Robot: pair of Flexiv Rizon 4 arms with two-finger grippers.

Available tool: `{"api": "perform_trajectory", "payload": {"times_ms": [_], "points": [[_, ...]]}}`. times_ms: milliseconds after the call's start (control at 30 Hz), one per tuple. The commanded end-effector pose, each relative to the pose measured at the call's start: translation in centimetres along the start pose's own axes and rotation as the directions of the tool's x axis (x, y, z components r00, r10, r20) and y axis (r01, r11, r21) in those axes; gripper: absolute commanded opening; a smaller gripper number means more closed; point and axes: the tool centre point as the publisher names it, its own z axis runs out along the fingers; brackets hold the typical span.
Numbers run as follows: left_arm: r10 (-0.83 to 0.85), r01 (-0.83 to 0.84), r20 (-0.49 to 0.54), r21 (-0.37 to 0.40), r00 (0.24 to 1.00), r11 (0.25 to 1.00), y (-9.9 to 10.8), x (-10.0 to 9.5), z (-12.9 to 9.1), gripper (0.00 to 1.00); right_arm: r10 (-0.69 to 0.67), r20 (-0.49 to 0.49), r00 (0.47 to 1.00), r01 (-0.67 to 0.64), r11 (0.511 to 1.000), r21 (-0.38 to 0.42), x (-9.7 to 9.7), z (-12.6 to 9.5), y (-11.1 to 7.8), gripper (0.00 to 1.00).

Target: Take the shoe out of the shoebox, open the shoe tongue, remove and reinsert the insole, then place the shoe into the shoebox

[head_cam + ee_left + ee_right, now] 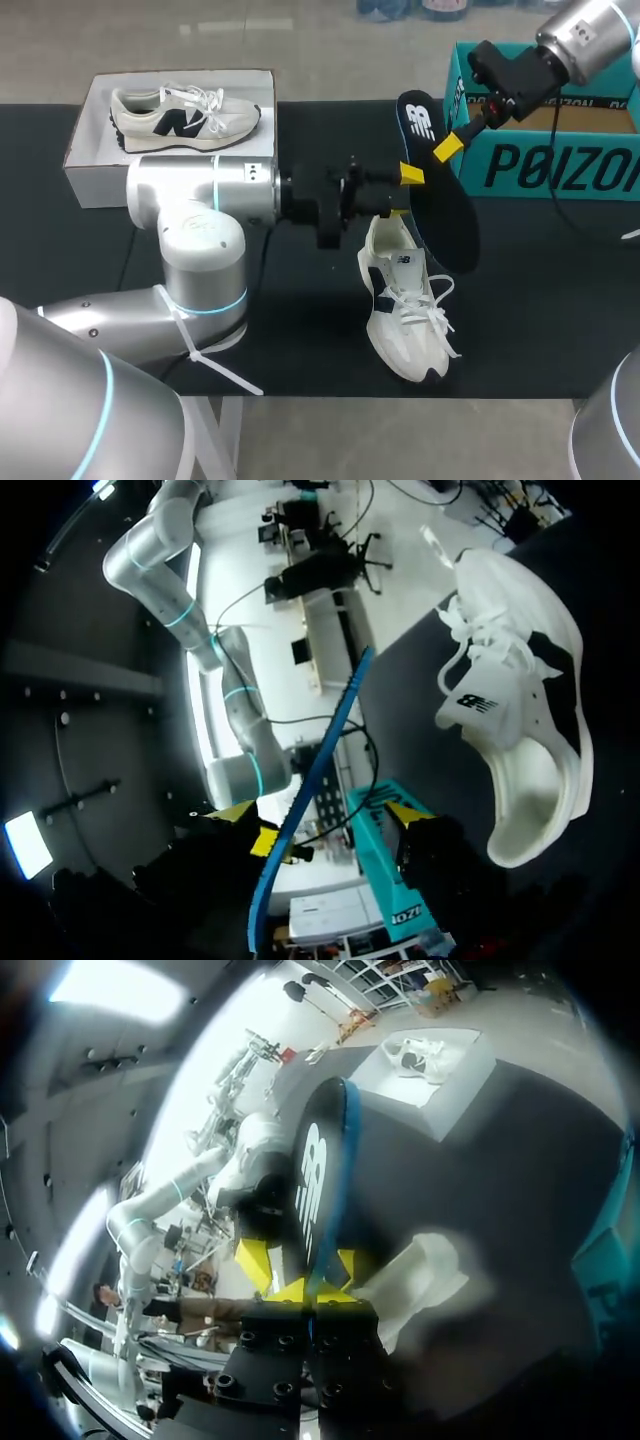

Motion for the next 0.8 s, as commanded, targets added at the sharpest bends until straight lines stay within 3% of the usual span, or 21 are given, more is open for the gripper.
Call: {"api": "perform_trajectory", "payload": {"times_ms": [33, 333, 533, 633, 667, 700, 800], "points": [[0.002, -0.002, -0.001, 0.007, 1.000, 1.000, 0.2, 0.1, 0.5, 0.22, 0.000, 0.002, 1.000, 0.000, 1.000, -0.007, 0.1, 0.1, -0.2, 0.00], [0.000, 0.000, 0.010, 0.007, 1.000, 1.000, 0.6, 0.1, 0.7, 0.39, -0.004, -0.009, 1.000, 0.004, 1.000, -0.005, 0.4, 0.8, 0.1, 0.00], [-0.002, 0.002, 0.009, 0.002, 1.000, 1.000, 0.8, 0.2, 0.6, 0.40, -0.005, -0.018, 1.000, 0.005, 1.000, 0.002, 0.3, 1.3, 0.1, 0.00], [0.001, -0.001, 0.006, 0.002, 1.000, 1.000, 0.8, 0.3, 0.6, 0.30, -0.005, -0.021, 1.000, 0.005, 1.000, 0.002, 0.3, 1.4, 0.2, 0.00], [0.002, -0.002, 0.005, 0.002, 1.000, 1.000, 0.9, 0.3, 0.6, 0.19, -0.004, -0.021, 1.000, 0.004, 1.000, 0.002, 0.2, 1.4, 0.2, 0.00], [0.003, -0.003, 0.005, 0.002, 1.000, 1.000, 0.9, 0.4, 0.6, 0.00, -0.004, -0.022, 1.000, 0.004, 1.000, 0.001, 0.2, 1.4, 0.2, 0.00], [0.000, -0.001, 0.007, 0.004, 1.000, 1.000, 1.0, 0.5, 0.6, 0.00, -0.005, -0.023, 1.000, 0.005, 1.000, 0.000, 0.1, 1.3, 0.2, 0.00]]}}
